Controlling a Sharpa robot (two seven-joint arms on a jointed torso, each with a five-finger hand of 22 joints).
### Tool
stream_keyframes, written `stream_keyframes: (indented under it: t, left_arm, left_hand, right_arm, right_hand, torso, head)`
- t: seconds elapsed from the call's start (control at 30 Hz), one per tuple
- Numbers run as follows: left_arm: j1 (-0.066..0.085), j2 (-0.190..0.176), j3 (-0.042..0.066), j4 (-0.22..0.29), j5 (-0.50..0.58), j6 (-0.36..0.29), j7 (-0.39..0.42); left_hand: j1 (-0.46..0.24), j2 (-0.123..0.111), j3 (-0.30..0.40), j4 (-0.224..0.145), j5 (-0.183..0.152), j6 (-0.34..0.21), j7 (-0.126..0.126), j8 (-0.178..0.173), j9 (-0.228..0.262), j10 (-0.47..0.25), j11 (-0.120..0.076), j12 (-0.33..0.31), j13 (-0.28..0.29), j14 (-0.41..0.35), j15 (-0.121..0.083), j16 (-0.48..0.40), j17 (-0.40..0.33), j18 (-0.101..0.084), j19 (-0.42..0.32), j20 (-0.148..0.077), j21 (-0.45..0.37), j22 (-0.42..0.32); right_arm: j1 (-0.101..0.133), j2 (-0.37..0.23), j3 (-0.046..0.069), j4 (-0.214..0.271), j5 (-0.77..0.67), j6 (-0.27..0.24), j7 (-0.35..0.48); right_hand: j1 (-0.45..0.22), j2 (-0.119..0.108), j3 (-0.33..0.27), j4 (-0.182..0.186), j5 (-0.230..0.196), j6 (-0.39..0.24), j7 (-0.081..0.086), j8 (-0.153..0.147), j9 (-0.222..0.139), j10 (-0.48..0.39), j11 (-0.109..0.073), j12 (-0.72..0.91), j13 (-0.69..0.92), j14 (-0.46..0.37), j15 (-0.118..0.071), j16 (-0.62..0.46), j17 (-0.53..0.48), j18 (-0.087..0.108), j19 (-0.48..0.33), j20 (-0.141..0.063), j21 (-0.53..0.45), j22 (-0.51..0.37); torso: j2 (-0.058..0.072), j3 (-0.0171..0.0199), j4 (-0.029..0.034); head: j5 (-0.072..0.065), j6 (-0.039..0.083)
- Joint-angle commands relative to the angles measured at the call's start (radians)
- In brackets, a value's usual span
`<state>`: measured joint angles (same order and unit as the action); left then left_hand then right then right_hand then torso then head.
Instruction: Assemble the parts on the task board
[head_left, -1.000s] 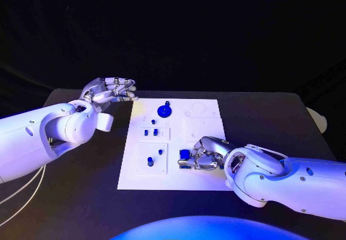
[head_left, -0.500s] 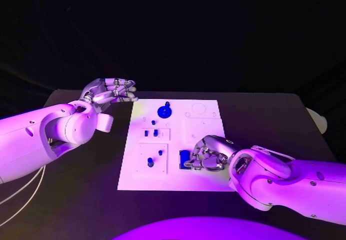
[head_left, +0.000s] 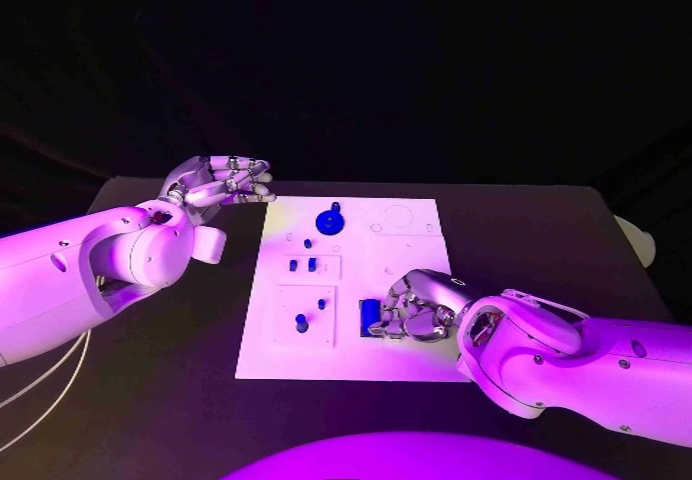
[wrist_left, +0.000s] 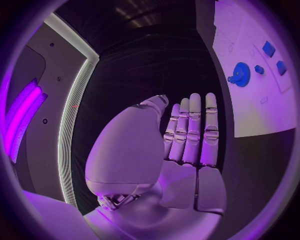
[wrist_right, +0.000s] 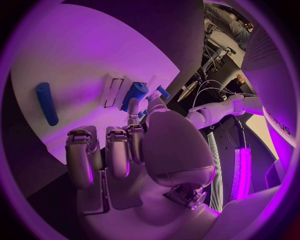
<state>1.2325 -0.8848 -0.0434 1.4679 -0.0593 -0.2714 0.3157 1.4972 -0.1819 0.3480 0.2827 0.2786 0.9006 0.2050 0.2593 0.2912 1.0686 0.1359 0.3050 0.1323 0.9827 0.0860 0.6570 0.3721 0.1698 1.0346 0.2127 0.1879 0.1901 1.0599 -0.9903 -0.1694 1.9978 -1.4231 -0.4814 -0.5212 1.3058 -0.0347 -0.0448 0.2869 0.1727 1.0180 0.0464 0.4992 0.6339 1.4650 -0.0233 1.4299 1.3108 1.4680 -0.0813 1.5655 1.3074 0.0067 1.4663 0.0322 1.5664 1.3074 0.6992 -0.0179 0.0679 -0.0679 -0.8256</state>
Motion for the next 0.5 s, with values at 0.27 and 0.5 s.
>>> stream_keyframes:
  t: [0.27, 0.5]
  left_arm:
    - [0.001, 0.000, 0.001, 0.003, 0.004, 0.016, 0.005]
    - [0.001, -0.001, 0.001, 0.003, 0.004, 0.016, 0.005]
  left_hand:
    - [-0.008, 0.005, 0.007, 0.002, 0.000, -0.006, 0.000, 0.004, 0.002, -0.006, 0.002, 0.005, 0.001, -0.006, -0.001, -0.005, 0.002, 0.012, 0.001, 0.008, -0.005, -0.002]
    - [-0.008, 0.005, 0.007, 0.002, 0.000, -0.006, 0.000, 0.004, 0.002, -0.006, 0.002, 0.005, 0.001, -0.006, -0.001, -0.005, 0.002, 0.012, 0.001, 0.008, -0.005, -0.002]
  right_arm:
    - [-0.001, 0.020, 0.000, -0.023, -0.029, 0.030, 0.001]
    - [-0.001, 0.030, 0.000, -0.030, -0.050, 0.024, -0.009]
  right_hand:
    - [0.082, 0.003, 0.034, -0.004, 0.000, 0.007, -0.018, 0.010, -0.006, 0.049, -0.016, 0.023, 0.175, 0.103, -0.014, 0.005, 0.263, -0.007, 0.104, -0.015, 0.004, 0.263]
    - [0.110, 0.003, 0.051, -0.003, -0.046, 0.010, -0.020, 0.011, -0.009, 0.052, -0.018, 0.028, 0.180, 0.103, -0.017, 0.005, 0.263, -0.007, 0.104, -0.018, 0.004, 0.263]
  torso:
    - [-0.001, 0.0000, 0.0009]
    - [0.000, -0.0005, -0.0001]
  head:
    - [0.000, -0.005]
    - [0.000, -0.006]
